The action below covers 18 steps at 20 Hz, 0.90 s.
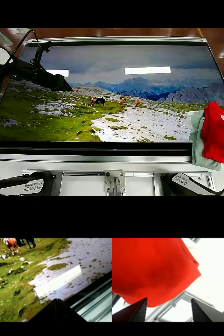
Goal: Fold the shirts.
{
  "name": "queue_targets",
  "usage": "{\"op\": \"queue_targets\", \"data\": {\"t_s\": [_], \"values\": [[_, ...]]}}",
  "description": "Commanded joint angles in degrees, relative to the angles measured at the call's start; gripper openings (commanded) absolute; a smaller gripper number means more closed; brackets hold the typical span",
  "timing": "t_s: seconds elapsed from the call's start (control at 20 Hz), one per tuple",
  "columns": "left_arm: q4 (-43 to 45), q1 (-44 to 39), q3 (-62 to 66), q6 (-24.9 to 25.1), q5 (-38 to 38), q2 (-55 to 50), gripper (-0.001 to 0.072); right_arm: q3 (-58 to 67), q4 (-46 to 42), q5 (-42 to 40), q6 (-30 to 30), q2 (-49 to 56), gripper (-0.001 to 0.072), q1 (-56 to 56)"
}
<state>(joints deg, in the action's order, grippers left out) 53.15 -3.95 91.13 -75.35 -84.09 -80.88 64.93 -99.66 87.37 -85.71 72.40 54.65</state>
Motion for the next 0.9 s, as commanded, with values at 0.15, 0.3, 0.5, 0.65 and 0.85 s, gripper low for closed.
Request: {"op": "queue_targets", "data": {"t_s": [0.15, 0.3, 0.5, 0.65, 0.85], "values": [[1.03, -0.13, 0.00, -0.83, 4.24, -0.02, 0.0035, 17.88, 6.69, -5.70, 3.13, 0.35, 0.0671, -0.94], [25.66, -5.03, 0.07, -9.09, 4.39, -0.26, 0.0034, 29.33, 18.18, -10.47, 4.63, 0.33, 0.0671, -9.14], [40.87, -15.63, 3.28, -11.23, -6.29, -1.79, 0.0390, 29.90, 18.82, -4.96, 8.02, 1.46, 0.0672, -31.52], [47.76, -19.50, 4.48, -11.34, -8.63, -3.41, 0.0711, 26.45, 16.26, 5.25, 1.60, 6.05, 0.0676, -40.26], [47.76, -16.44, 4.46, -11.54, -7.65, -4.76, 0.0710, 25.77, 16.90, 7.93, 0.42, 8.83, 0.0675, -45.79]]}}
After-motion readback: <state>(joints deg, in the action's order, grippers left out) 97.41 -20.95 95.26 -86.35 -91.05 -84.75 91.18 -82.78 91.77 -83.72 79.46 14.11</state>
